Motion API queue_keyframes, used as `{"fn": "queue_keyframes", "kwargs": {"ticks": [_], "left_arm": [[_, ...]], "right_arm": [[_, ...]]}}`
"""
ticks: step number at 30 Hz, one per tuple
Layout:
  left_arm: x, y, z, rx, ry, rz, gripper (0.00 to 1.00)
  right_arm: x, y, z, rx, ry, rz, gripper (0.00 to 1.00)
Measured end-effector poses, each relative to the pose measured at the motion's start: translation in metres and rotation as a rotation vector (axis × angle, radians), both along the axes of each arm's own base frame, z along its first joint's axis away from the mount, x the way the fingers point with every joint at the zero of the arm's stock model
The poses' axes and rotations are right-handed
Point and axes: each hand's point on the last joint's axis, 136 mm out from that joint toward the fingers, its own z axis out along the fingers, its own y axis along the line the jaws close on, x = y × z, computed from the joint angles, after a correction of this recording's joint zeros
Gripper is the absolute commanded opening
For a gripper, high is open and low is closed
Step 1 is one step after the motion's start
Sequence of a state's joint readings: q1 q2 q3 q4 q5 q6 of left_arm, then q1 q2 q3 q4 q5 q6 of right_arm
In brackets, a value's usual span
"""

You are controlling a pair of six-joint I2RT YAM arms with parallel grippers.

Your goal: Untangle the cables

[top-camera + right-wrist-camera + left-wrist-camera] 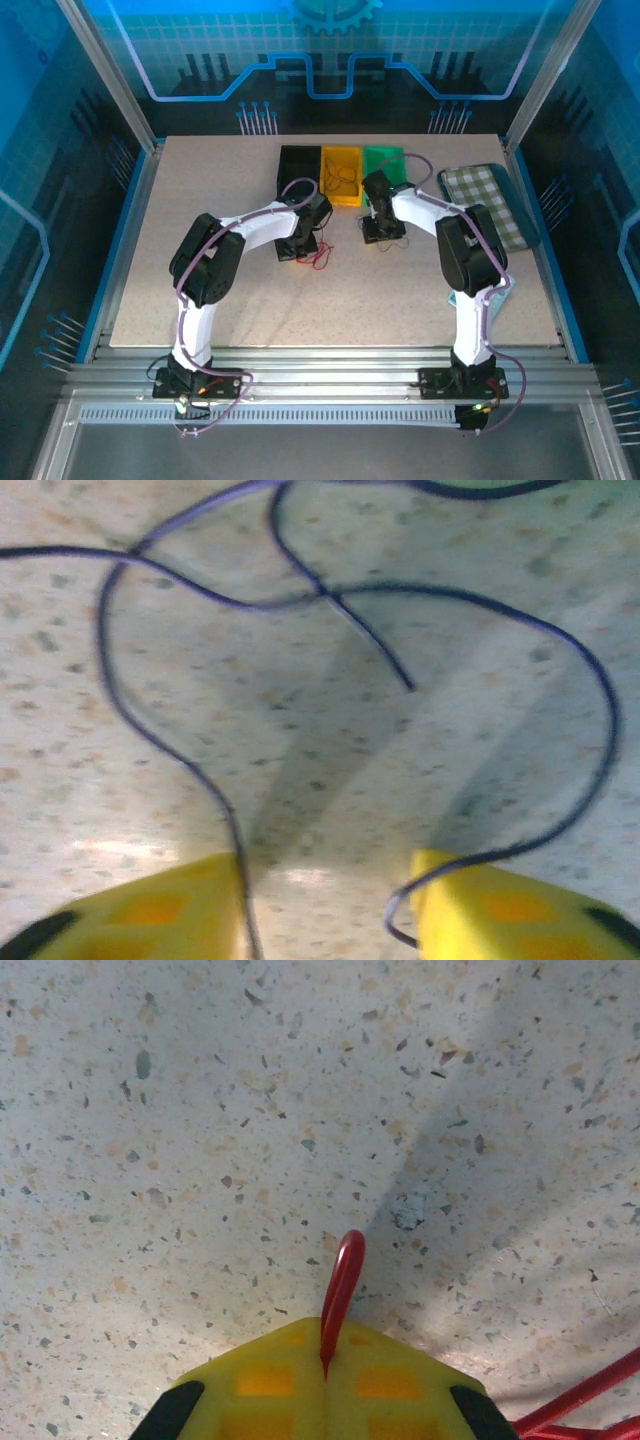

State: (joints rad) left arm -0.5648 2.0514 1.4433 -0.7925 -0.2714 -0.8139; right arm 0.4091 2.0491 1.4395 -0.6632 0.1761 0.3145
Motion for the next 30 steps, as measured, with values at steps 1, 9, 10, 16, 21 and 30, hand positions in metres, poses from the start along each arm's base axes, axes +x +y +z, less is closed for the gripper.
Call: {"fn": "queue_keyframes", "kwargs": {"ticks": [1, 9, 10, 16, 21, 30], "left_arm": [[0.000, 0.000, 0.000, 0.001, 0.002, 0.000, 0.00], [0.000, 0.000, 0.000, 0.002, 0.003, 0.000, 0.00], [0.000, 0.000, 0.000, 0.002, 0.003, 0.000, 0.00], [0.000, 0.000, 0.000, 0.002, 0.003, 0.000, 0.00], [0.000, 0.000, 0.000, 0.002, 0.003, 0.000, 0.00], [-0.001, 0.003, -0.001, -0.018, -0.015, 0.033, 0.00]], "right_arm": [[0.000, 0.003, 0.000, 0.000, -0.004, 0.010, 0.17], [-0.003, 0.003, 0.004, 0.024, -0.052, 0.005, 0.00], [-0.007, 0.001, 0.006, 0.024, -0.053, 0.001, 0.00], [-0.002, 0.001, 0.059, 0.097, -0.174, -0.031, 0.00], [0.017, 0.018, 0.115, 0.206, -0.289, -0.030, 0.00], [0.089, 0.065, 0.166, 0.376, -0.387, -0.030, 0.00]]}}
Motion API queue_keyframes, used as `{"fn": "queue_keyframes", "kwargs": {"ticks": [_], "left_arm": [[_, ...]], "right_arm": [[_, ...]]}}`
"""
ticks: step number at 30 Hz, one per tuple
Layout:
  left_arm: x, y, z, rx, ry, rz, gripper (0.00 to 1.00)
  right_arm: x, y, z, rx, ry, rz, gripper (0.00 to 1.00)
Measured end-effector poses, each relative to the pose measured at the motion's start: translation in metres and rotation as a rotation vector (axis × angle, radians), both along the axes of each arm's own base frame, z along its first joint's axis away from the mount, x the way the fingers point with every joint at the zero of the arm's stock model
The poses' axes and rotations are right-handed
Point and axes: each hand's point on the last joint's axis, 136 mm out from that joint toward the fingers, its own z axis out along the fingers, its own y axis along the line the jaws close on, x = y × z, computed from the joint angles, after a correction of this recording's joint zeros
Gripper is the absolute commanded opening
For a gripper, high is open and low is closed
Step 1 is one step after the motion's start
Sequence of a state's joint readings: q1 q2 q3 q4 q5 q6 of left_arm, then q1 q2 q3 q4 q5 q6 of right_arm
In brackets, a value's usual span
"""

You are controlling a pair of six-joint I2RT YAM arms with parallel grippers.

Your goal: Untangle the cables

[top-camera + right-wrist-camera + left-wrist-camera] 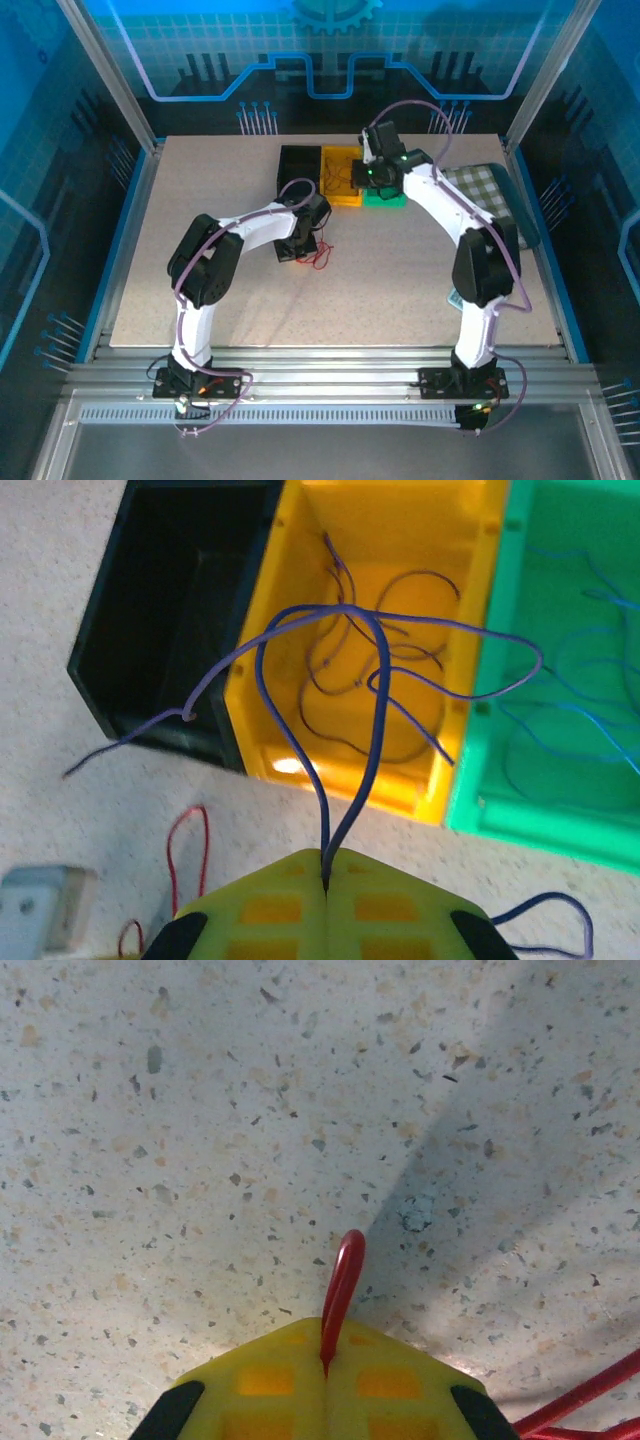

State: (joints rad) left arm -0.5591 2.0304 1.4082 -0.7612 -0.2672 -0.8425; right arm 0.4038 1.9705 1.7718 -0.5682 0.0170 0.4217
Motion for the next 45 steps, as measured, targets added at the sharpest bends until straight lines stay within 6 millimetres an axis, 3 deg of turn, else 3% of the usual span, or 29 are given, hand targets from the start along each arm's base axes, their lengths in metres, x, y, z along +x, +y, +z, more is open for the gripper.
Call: {"fn": "queue_keyframes", "kwargs": {"ticks": [8, 13, 17, 25, 33, 42, 45], "left_arm": [[-0.002, 0.010, 0.000, -0.019, -0.016, 0.060, 0.00], [-0.003, 0.011, 0.000, -0.018, -0.015, 0.070, 0.00], [-0.003, 0.011, 0.000, -0.018, -0.014, 0.070, 0.00], [-0.003, 0.012, 0.000, -0.017, -0.013, 0.071, 0.00], [-0.003, 0.014, 0.000, -0.011, -0.002, 0.076, 0.00], [-0.003, 0.015, 0.000, -0.008, 0.002, 0.077, 0.00], [-0.003, 0.015, 0.000, -0.008, 0.002, 0.077, 0.00]], "right_arm": [[0.061, 0.014, -0.021, 0.047, 0.024, -0.045, 0.01], [0.085, 0.017, -0.043, 0.063, 0.062, -0.094, 0.01], [0.087, 0.007, -0.063, 0.044, 0.117, -0.163, 0.02], [0.088, -0.035, -0.079, 0.006, 0.175, -0.311, 0.02], [0.085, -0.048, -0.074, -0.006, 0.174, -0.340, 0.03], [0.092, -0.009, -0.032, 0.057, 0.090, -0.262, 0.05], [0.091, 0.002, -0.029, 0.074, 0.086, -0.242, 0.05]]}}
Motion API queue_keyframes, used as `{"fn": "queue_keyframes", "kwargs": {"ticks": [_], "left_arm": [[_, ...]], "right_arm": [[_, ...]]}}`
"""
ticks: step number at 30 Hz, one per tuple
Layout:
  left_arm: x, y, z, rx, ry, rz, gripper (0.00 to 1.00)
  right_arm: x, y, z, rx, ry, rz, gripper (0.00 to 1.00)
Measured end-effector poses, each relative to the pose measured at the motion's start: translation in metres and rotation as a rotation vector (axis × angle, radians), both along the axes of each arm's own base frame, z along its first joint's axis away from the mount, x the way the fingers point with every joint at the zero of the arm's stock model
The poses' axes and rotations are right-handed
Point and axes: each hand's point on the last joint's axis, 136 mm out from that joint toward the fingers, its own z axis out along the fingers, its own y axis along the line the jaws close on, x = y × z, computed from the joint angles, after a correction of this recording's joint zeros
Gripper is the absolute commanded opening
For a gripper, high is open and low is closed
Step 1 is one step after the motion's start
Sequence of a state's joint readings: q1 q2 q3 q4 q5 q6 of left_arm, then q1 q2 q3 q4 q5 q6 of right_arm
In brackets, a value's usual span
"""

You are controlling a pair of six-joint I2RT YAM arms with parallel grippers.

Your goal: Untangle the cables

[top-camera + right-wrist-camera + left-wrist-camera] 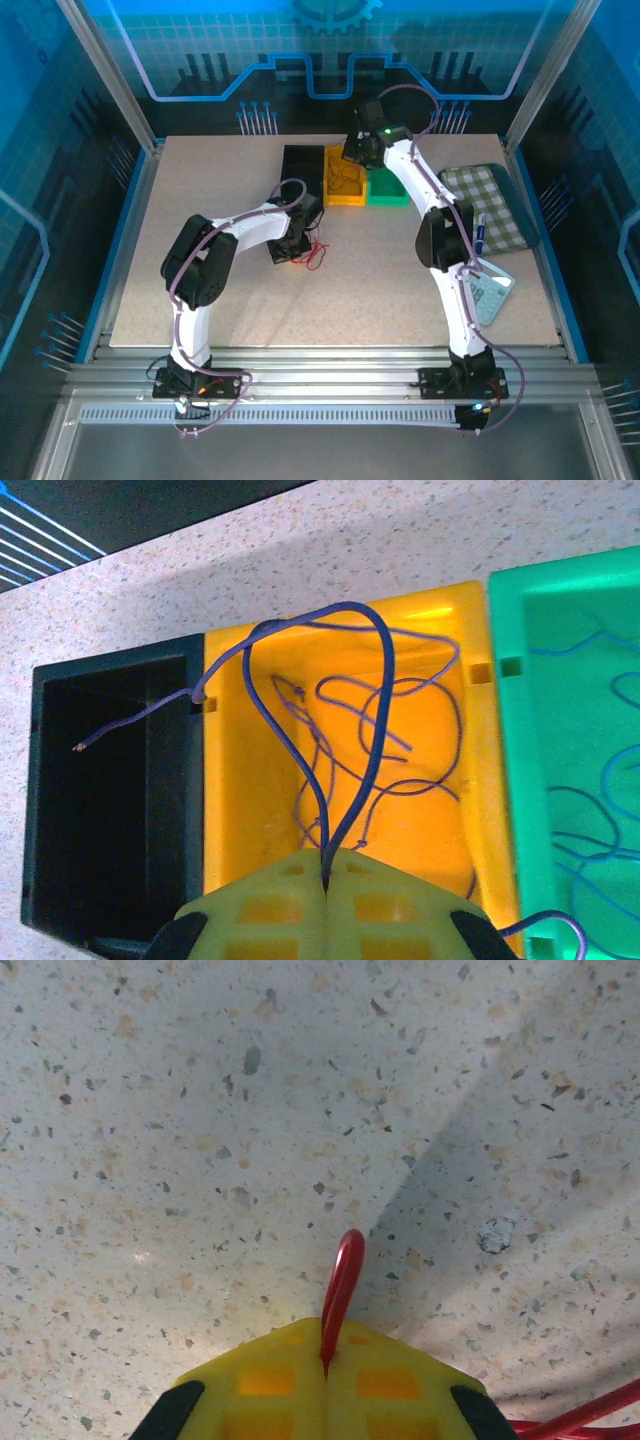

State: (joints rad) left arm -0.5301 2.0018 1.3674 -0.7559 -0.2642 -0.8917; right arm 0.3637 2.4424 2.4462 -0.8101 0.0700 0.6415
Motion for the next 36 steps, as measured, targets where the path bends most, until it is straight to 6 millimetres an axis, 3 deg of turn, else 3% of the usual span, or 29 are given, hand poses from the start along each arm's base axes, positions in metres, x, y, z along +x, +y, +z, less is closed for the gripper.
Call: {"fn": "queue_keyframes", "kwargs": {"ticks": [3, 9, 15, 20, 22, 30, 33, 36], "left_arm": [[0.000, 0.000, 0.000, 0.001, 0.002, 0.000, 0.00], [0.000, 0.000, 0.000, 0.003, 0.004, 0.000, 0.00], [0.000, 0.001, 0.000, 0.007, 0.011, 0.001, 0.00], [0.000, 0.001, 0.000, 0.010, 0.015, 0.001, 0.00], [0.000, 0.001, 0.000, 0.010, 0.015, 0.001, 0.00], [0.000, 0.001, 0.000, 0.011, 0.017, 0.001, 0.00], [0.000, 0.000, 0.000, 0.011, 0.017, -0.005, 0.00], [0.001, 0.000, 0.000, 0.014, 0.023, -0.028, 0.00]], "right_arm": [[0.001, 0.004, -0.014, 0.009, 0.022, -0.001, 0.05], [0.000, 0.008, -0.065, 0.016, 0.110, -0.022, 0.07], [0.001, 0.013, -0.079, 0.011, 0.120, -0.041, 0.13], [0.007, 0.020, -0.076, 0.001, 0.090, -0.038, 0.21], [0.012, 0.021, -0.073, -0.005, 0.070, -0.034, 0.34], [0.007, 0.016, -0.068, -0.059, 0.050, -0.011, 0.42], [-0.003, 0.010, -0.053, -0.090, 0.038, -0.006, 0.43], [-0.019, 0.002, -0.024, -0.102, 0.004, 0.003, 0.43]]}}
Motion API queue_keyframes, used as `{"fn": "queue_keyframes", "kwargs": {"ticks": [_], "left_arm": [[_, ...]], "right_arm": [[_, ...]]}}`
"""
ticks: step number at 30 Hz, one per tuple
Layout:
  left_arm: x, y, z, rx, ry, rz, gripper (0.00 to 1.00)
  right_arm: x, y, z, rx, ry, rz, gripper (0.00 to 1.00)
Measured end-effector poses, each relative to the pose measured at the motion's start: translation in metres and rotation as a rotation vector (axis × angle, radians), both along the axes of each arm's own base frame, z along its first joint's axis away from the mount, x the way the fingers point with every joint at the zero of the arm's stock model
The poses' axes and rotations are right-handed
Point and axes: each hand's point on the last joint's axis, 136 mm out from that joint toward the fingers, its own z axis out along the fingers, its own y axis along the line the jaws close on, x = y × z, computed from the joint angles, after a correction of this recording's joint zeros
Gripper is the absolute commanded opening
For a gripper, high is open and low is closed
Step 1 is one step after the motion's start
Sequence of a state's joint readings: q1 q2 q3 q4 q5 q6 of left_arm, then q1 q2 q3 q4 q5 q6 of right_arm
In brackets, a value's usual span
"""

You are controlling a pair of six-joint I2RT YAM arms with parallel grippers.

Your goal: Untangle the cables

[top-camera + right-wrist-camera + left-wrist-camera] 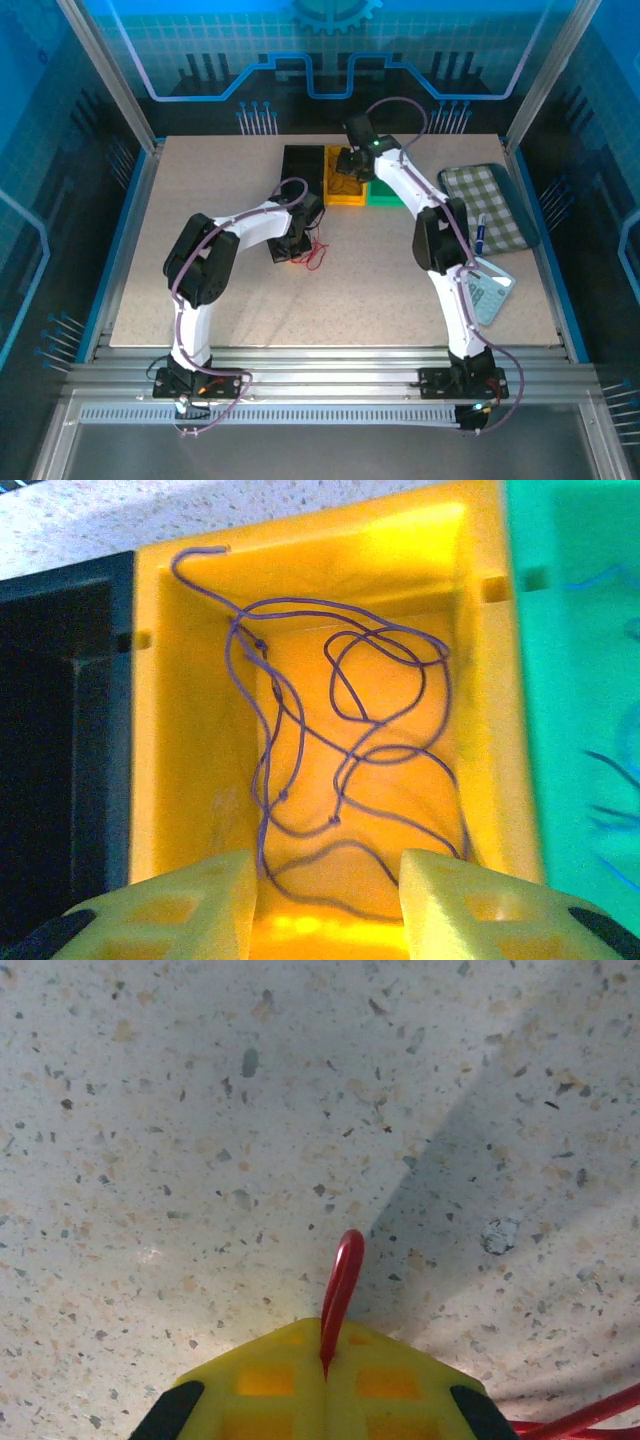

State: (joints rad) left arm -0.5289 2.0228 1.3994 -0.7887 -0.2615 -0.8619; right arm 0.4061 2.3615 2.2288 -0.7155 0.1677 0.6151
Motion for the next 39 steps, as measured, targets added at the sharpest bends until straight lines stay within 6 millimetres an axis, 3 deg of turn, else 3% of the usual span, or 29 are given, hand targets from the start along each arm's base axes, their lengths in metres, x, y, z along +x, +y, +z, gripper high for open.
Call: {"fn": "queue_keyframes", "kwargs": {"ticks": [5, 8, 10, 15, 18, 22, 31, 39], "left_arm": [[0.000, -0.005, -0.001, -0.042, 0.026, -0.082, 0.00], [0.001, -0.009, 0.000, -0.089, 0.033, -0.129, 0.00], [0.001, -0.014, 0.000, -0.123, 0.024, -0.155, 0.00], [0.002, -0.027, 0.001, -0.205, -0.011, -0.208, 0.00], [0.003, -0.033, 0.002, -0.236, -0.022, -0.218, 0.00], [0.003, -0.038, 0.002, -0.267, -0.030, -0.226, 0.00], [0.001, -0.049, 0.003, -0.309, -0.035, -0.246, 0.00], [0.000, -0.051, 0.002, -0.314, -0.036, -0.248, 0.00]], "right_arm": [[-0.045, -0.009, 0.052, 0.056, -0.075, 0.060, 0.45], [-0.079, -0.004, 0.058, 0.152, -0.080, 0.126, 0.45], [-0.095, 0.006, 0.046, 0.212, -0.051, 0.170, 0.45], [-0.141, 0.046, -0.019, 0.281, 0.116, 0.294, 0.45], [-0.161, 0.071, -0.039, 0.300, 0.175, 0.357, 0.44], [-0.168, 0.088, -0.052, 0.317, 0.202, 0.395, 0.38], [-0.162, 0.084, -0.082, 0.284, 0.230, 0.382, 0.25], [-0.156, 0.078, -0.095, 0.254, 0.238, 0.360, 0.33]]}}
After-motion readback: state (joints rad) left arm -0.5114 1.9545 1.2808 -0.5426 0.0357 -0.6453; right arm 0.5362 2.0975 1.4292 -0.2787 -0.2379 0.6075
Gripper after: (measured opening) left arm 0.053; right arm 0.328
